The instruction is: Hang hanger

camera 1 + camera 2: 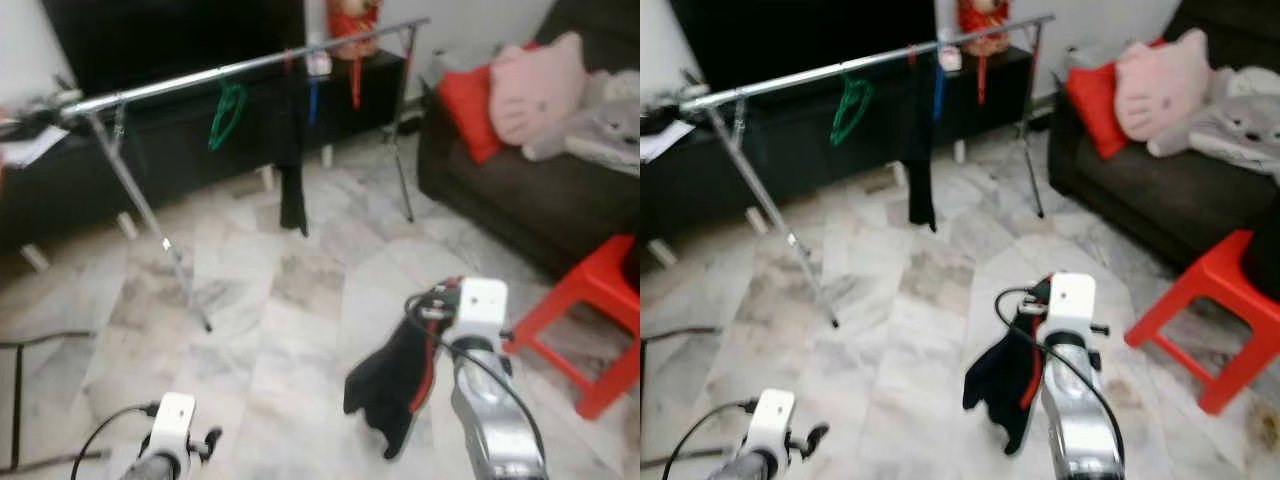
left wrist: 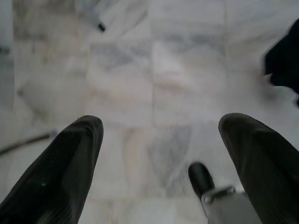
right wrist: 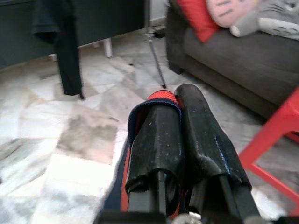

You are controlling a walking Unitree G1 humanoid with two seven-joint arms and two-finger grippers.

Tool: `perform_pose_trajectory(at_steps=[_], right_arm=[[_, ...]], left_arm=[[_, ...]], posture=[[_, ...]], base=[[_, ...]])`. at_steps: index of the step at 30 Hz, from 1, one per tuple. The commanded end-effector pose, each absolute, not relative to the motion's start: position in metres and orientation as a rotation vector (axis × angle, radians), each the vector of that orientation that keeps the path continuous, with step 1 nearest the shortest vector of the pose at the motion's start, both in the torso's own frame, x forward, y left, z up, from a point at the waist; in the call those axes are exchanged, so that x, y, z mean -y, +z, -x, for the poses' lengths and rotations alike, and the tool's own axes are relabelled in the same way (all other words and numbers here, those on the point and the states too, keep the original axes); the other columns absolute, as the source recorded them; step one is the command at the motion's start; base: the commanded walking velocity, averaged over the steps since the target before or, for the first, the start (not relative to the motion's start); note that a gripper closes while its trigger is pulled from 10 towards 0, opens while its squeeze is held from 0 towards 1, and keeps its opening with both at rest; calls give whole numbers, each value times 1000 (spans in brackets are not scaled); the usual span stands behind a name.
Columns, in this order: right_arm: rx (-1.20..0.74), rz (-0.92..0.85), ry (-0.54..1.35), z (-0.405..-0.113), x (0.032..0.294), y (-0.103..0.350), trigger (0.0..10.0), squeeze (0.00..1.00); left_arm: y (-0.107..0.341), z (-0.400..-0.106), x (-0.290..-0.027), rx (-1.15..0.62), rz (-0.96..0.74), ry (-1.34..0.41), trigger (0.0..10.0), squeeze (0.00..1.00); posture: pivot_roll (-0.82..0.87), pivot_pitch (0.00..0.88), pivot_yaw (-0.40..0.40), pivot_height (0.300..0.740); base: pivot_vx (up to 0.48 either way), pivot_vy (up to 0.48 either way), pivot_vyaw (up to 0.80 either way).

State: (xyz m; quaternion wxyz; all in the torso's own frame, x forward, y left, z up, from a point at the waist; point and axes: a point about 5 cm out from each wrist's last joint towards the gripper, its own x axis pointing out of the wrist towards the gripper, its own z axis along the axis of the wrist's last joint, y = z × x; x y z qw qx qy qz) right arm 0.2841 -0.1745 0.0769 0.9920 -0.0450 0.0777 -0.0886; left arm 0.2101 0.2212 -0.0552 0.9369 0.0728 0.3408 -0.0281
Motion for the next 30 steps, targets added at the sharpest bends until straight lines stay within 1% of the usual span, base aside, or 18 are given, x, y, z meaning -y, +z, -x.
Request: perform_pose_trajectory(at_steps=[1, 13, 16, 21, 23, 26, 29, 30], right_arm=[[-126, 98, -202, -285, 184, 82, 10000, 0], [-142, 113, -193, -286, 188, 77, 10000, 0], [-138, 132, -178, -286, 188, 76, 10000, 0], [-134, 116, -189, -286, 189, 74, 10000, 0], [-137, 105, -194, -286, 190, 73, 10000, 0], [-159, 92, -188, -286, 189, 66, 10000, 0], [-174, 90, -178, -286, 188, 62, 10000, 0], [-191, 87, -169, -285, 187, 57, 10000, 0]], left_arm=[[-55, -212, -218, -688, -133, -58, 10000, 0], [-49, -220, -217, -649, -114, -49, 10000, 0], [-48, -222, -216, -638, -101, -44, 10000, 0], [-41, -231, -214, -588, -88, -43, 10000, 0], [-39, -233, -214, -578, -86, -43, 10000, 0], [-30, -245, -213, -522, -78, -43, 10000, 0], [-27, -248, -213, -504, -75, -46, 10000, 0], [-22, -252, -211, -470, -74, -50, 10000, 0]], posture=[[-103, 0, 52, 740], [-101, 0, 44, 740], [-101, 0, 44, 740], [-99, 0, 40, 740], [-96, 0, 39, 740], [-94, 0, 37, 740], [-95, 0, 37, 740], [-95, 0, 37, 740]], base=[[352, 0, 0], [358, 0, 0], [364, 0, 438], [368, 0, 743], [368, 0, 0], [374, 0, 0], [372, 0, 0], [375, 0, 0]])
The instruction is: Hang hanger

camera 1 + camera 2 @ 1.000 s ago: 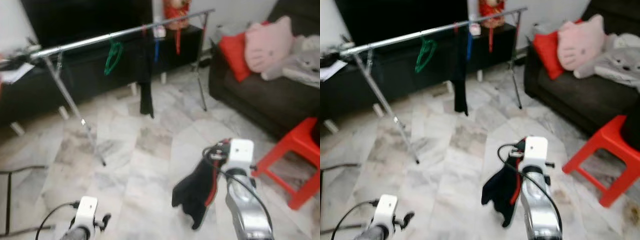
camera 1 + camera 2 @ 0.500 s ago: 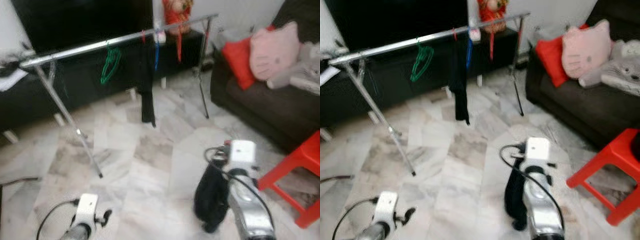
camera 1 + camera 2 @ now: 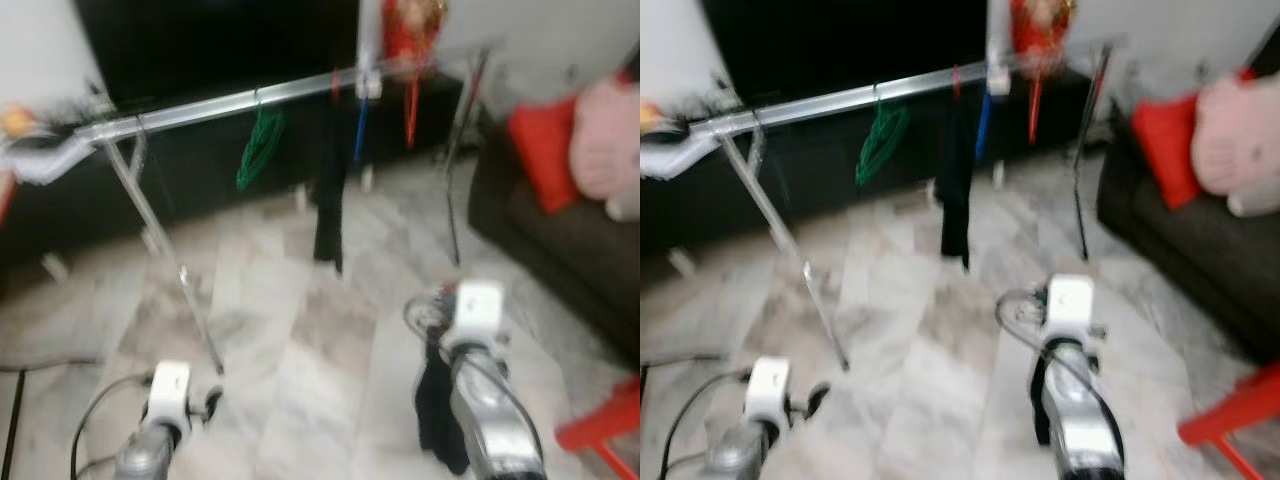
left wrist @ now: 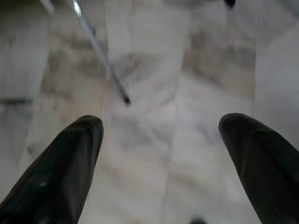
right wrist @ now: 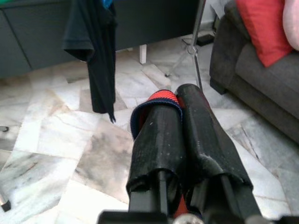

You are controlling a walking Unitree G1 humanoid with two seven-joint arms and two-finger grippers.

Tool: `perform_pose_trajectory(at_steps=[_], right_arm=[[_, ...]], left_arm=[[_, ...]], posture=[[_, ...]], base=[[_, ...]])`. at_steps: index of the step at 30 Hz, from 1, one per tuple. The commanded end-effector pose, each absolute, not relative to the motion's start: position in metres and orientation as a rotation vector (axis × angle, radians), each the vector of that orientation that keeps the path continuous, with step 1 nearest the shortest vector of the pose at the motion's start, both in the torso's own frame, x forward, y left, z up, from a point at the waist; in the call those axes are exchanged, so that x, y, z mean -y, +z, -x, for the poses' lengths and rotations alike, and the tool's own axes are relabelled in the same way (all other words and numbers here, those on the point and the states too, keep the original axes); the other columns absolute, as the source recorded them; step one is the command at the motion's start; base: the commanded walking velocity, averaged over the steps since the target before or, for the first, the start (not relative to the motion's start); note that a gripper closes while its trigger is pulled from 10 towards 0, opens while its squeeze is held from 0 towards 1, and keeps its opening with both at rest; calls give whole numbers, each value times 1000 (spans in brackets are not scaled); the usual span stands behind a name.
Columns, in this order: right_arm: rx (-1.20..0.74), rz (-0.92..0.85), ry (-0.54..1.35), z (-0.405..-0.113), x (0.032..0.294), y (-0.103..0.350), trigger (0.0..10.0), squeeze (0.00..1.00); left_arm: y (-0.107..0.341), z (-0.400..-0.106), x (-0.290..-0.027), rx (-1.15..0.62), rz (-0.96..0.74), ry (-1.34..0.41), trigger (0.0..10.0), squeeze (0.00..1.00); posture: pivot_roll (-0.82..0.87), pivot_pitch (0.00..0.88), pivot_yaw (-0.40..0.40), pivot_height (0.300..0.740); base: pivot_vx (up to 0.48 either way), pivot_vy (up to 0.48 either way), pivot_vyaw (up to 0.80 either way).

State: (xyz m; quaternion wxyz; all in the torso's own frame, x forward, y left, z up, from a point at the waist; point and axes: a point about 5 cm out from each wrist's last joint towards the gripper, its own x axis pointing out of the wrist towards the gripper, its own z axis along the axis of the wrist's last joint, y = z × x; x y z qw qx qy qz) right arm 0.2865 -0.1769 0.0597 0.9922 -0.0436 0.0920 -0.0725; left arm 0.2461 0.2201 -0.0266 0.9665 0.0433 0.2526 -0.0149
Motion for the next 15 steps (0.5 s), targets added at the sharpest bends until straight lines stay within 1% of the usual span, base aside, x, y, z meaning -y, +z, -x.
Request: perform_pose_trajectory(at_steps=[1, 5, 7, 8, 9, 14, 15], right_arm=[[-203, 82, -168, -285, 187, 52, 10000, 0], [-224, 70, -171, -283, 188, 45, 10000, 0], [-271, 79, -162, -279, 189, 33, 10000, 0], [-317, 89, -148, -275, 189, 21, 10000, 0], [-317, 89, -148, -275, 189, 21, 10000, 0], [-451, 62, -151, -262, 192, -8, 10000, 0], [-451, 62, -151, -262, 192, -8, 10000, 0]], left_arm=[[-18, -255, -211, -442, -72, -49, 10000, 0], [-11, -260, -210, -392, -69, -44, 10000, 0], [1, -269, -209, -318, -62, -37, 10000, 0], [14, -276, -209, -243, -54, -35, 10000, 0], [14, -276, -209, -243, -54, -35, 10000, 0], [46, -289, -204, -79, -37, -47, 10000, 0], [46, -289, -204, -79, -37, -47, 10000, 0]], posture=[[-96, 0, 35, 740], [-97, 0, 33, 740], [-95, 0, 30, 740], [-92, 0, 27, 740], [-92, 0, 27, 740], [-90, 0, 20, 740], [-90, 0, 20, 740]], base=[[379, 0, 0], [390, 0, 0], [399, 0, 0], [398, 0, 0], [398, 0, 0], [401, 0, 0], [405, 0, 0]])
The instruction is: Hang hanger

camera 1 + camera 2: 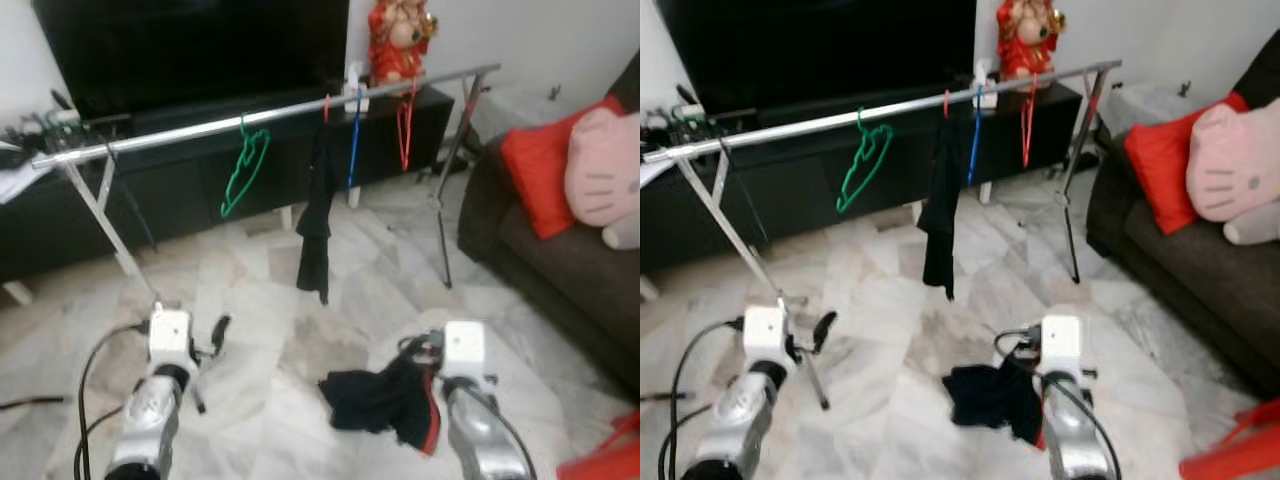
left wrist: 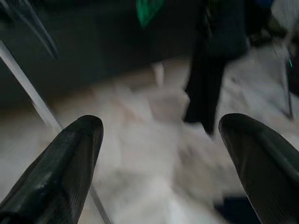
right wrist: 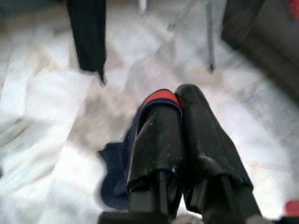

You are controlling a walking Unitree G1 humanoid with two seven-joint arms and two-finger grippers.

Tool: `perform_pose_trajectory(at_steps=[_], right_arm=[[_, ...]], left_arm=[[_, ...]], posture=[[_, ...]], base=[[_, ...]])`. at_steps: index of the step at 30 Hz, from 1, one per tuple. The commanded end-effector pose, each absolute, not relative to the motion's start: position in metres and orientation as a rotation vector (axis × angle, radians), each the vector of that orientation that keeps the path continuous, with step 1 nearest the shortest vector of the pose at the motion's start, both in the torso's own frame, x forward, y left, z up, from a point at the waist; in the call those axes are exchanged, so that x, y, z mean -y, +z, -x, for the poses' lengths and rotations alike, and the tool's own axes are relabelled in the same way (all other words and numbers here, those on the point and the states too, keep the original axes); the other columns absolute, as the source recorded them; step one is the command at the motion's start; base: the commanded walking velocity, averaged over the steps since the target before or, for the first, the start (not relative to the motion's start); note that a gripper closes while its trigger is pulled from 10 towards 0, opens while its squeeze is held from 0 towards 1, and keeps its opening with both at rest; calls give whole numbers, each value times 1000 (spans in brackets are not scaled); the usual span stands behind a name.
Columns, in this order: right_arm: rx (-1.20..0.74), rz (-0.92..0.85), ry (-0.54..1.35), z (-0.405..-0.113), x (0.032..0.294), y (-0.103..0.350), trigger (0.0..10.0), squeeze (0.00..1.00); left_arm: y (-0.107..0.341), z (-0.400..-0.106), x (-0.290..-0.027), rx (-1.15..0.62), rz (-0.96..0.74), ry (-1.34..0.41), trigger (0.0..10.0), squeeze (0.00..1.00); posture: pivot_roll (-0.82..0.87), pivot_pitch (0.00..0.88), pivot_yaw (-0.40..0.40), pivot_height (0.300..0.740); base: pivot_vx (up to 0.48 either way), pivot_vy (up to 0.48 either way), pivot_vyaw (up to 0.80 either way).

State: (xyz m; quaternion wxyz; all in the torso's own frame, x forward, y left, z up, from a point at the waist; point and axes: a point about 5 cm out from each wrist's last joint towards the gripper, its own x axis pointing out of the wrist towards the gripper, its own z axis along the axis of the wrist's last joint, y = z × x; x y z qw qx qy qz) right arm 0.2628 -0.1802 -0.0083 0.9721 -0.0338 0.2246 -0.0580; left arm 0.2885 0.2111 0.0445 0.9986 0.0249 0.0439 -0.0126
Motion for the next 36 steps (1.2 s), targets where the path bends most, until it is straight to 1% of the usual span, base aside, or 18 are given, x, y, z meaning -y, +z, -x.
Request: perform_pose_trajectory(at_steps=[1, 4, 12, 26, 36], right_arm=[[-531, 60, -161, -252, 194, -24, 10000, 0], [-613, 51, -184, -238, 198, -39, 10000, 0], [-660, 58, -168, -228, 196, -50, 10000, 0], [-660, 37, -186, -226, 194, -52, 10000, 0], [-669, 37, -185, -224, 193, -54, 10000, 0]], left_arm=[[61, -294, -201, -15, -34, -50, 10000, 0], [85, -303, -202, 72, -7, -27, 10000, 0], [112, -312, -197, 146, 18, -38, 10000, 0], [127, -315, -193, 150, 38, -67, 10000, 0], [122, -314, -187, 100, 39, -109, 10000, 0]], posture=[[-89, 0, 20, 740], [-77, 0, 12, 740], [-81, 0, 18, 740], [-77, 0, 19, 740], [-78, 0, 20, 740]], base=[[401, 0, 0], [423, 0, 0], [423, 0, 0], [425, 0, 0], [409, 0, 0]])
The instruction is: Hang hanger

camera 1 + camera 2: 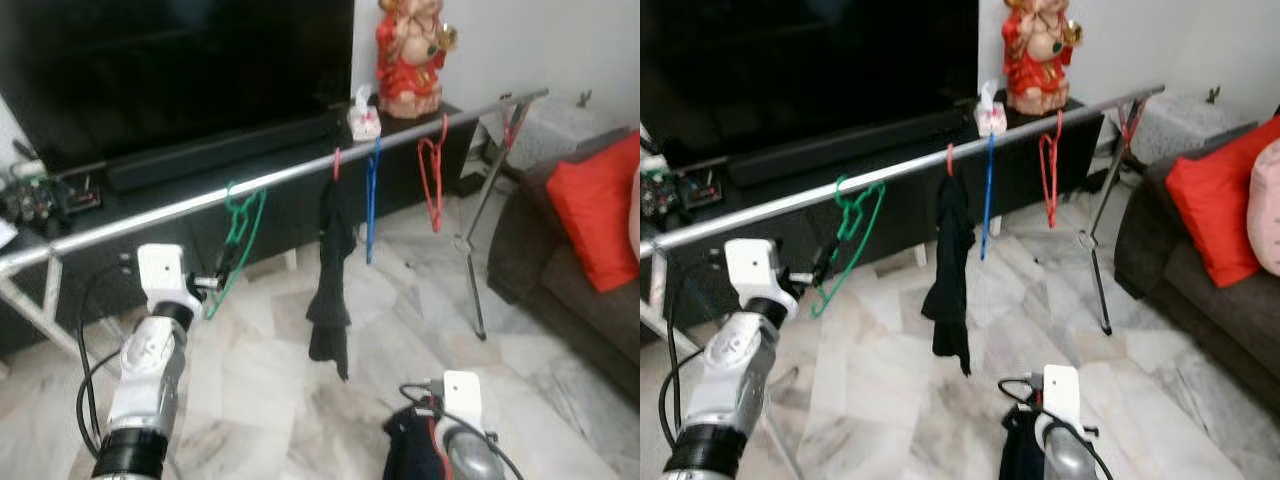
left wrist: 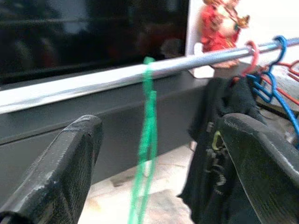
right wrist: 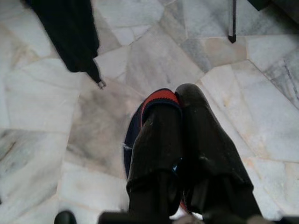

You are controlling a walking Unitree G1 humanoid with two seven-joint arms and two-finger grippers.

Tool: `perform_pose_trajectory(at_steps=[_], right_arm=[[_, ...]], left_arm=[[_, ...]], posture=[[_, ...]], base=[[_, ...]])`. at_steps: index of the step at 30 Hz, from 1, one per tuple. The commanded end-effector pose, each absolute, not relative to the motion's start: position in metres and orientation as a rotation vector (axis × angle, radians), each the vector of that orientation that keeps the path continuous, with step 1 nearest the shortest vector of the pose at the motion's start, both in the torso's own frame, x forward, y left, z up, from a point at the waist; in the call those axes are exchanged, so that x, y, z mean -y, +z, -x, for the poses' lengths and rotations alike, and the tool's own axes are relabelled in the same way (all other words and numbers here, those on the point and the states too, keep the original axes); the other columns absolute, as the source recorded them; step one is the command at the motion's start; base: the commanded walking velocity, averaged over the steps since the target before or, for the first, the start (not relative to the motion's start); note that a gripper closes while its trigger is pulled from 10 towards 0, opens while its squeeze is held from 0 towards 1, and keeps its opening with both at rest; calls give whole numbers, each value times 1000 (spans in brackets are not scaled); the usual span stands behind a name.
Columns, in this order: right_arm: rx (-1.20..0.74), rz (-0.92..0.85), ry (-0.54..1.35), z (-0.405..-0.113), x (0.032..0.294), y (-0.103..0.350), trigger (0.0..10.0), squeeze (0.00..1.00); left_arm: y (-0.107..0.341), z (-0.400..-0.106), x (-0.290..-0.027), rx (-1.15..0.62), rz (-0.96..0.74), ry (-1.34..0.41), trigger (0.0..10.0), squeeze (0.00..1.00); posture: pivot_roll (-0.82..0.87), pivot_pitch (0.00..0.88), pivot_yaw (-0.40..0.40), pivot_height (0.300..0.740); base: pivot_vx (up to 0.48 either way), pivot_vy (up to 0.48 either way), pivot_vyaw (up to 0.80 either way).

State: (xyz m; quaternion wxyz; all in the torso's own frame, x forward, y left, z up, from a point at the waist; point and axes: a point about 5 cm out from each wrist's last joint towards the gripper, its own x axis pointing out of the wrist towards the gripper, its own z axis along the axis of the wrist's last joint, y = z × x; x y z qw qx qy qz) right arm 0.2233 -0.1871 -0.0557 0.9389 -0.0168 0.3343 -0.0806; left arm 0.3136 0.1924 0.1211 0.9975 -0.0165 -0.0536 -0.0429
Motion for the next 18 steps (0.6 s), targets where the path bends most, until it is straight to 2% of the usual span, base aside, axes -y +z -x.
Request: perform_pose_trajectory(at_steps=[1, 6, 13, 18], right_arm=[[-671, 39, -183, -224, 193, -55, 10000, 0], [-680, 44, -179, -222, 193, -56, 10000, 0], [-675, 42, -186, -222, 194, -56, 10000, 0], [-675, 42, -189, -221, 194, -56, 10000, 0]], left_arm=[[121, -312, -187, 86, 37, -108, 10000, 0], [120, -310, -189, 65, 62, -105, 10000, 0], [119, -306, -188, 13, 39, -171, 10000, 0], [113, -292, -200, -34, 12, -187, 10000, 0]], posture=[[-78, 0, 20, 740], [-78, 0, 23, 740], [-80, 0, 30, 740], [-78, 0, 33, 740]], base=[[296, 0, 0], [295, 0, 0], [0, 0, 0], [0, 0, 0]])
